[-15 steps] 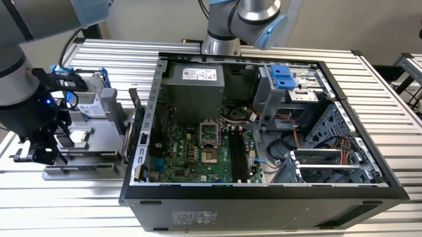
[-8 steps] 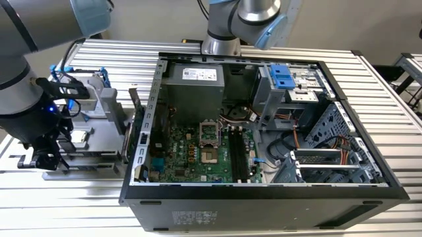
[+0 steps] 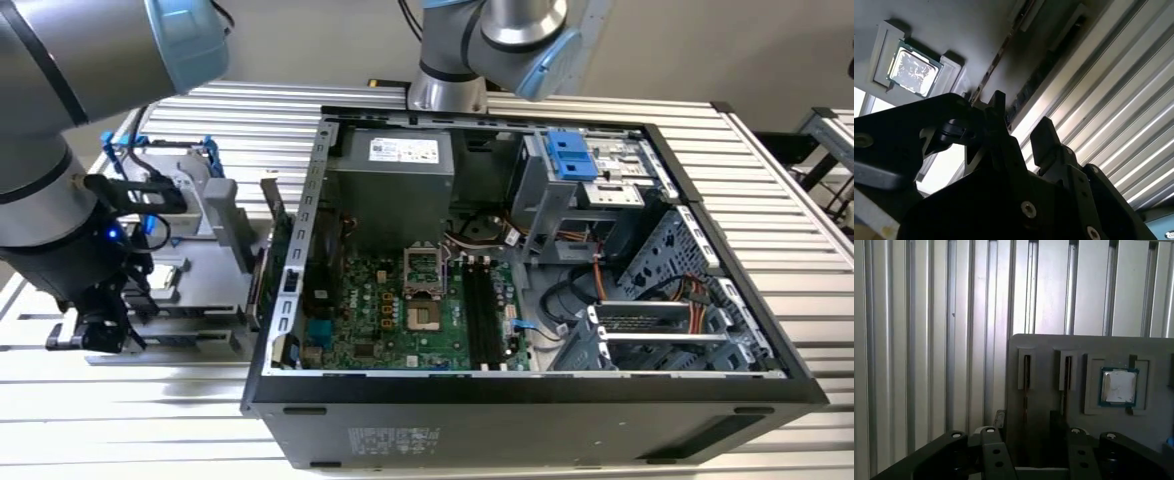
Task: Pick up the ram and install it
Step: 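Pick up the ram and move it above insertion slot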
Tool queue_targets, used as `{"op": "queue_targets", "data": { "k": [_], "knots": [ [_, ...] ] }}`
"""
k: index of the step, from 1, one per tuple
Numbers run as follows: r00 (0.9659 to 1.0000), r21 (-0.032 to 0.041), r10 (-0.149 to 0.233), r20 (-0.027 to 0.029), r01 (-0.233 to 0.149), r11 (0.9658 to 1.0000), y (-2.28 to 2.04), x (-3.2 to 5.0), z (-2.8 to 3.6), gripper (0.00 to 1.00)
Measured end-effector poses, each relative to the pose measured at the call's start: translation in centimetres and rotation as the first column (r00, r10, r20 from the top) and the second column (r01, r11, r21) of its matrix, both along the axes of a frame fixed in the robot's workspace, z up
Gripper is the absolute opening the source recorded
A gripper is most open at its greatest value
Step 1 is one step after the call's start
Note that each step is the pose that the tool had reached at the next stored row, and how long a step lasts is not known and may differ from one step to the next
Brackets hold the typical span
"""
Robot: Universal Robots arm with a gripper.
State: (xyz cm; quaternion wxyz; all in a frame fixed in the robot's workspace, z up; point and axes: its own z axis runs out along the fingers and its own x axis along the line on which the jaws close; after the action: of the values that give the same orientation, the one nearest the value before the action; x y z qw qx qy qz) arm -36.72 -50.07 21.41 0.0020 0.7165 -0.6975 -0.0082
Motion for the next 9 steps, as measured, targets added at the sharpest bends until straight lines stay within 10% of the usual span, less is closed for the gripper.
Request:
{"op": "queue_targets", "data": {
  "k": [9],
  "knots": [
    [1.0,0.0,-0.004,0.0,0.004,1.0,0.0,0.0,-1.64,1.0]
  ]
}}
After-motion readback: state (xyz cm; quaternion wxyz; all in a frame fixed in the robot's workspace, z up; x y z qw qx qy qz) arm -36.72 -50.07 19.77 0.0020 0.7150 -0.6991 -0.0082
